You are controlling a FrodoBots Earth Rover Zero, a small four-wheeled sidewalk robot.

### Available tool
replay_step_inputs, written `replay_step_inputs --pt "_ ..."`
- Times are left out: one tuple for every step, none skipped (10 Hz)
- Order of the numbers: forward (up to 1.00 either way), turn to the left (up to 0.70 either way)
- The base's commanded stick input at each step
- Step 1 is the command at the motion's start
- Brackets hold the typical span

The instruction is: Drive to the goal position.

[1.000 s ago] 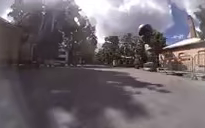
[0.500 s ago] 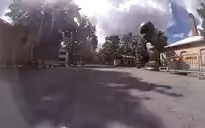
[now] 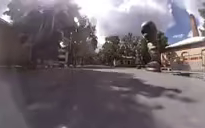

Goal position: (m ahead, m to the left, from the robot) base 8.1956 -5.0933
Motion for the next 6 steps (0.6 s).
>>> replay_step_inputs --pt "0.85 0.01" --pt "0.85 0.01" --pt "0.85 0.01" --pt "0.85 0.01" --pt "0.85 0.01" --pt "0.85 0.01"
